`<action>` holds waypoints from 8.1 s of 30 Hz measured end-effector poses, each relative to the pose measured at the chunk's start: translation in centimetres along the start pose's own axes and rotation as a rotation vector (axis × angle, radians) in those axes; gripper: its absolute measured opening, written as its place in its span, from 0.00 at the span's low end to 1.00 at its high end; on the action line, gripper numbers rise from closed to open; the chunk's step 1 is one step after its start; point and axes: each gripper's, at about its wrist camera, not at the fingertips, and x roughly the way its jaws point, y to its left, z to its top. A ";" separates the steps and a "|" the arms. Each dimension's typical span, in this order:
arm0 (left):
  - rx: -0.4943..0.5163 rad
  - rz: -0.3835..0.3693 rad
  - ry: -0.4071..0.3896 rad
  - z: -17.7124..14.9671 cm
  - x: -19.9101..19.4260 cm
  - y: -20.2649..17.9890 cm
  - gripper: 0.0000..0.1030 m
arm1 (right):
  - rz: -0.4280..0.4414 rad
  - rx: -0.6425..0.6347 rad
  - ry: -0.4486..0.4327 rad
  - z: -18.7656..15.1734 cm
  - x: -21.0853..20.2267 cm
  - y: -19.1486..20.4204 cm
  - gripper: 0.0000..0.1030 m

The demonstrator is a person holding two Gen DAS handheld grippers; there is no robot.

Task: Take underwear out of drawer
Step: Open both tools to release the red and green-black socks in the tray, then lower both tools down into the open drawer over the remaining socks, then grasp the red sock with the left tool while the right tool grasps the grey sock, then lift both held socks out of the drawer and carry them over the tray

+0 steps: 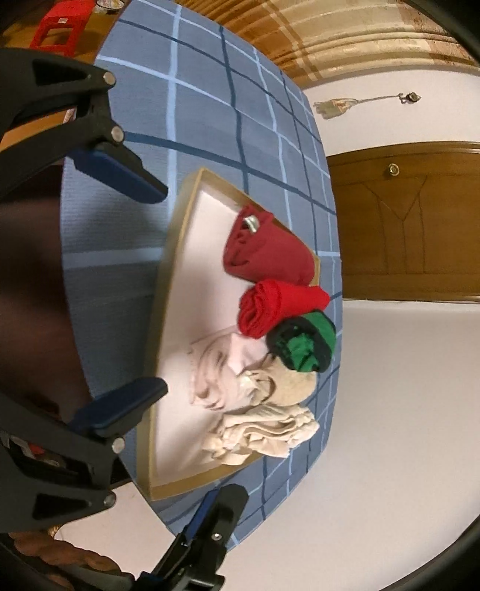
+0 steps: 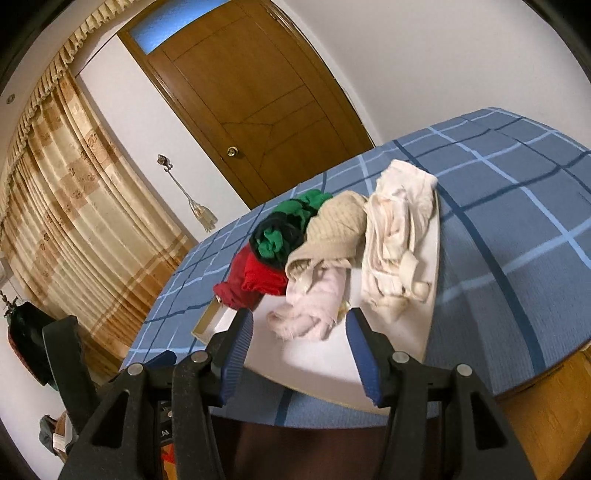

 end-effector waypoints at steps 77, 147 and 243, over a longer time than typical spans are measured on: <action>0.072 -0.055 0.186 -15.1 0.5 -3.3 0.94 | -0.073 -0.116 0.624 -16.0 4.8 -6.9 0.37; 0.505 -0.175 0.567 -15.0 11.3 -13.4 0.87 | -0.083 -0.039 0.306 -11.2 -2.4 -9.6 0.27; 0.048 -0.160 -0.148 1.9 -5.0 7.1 0.31 | 0.245 0.113 0.172 -0.3 3.8 4.3 0.28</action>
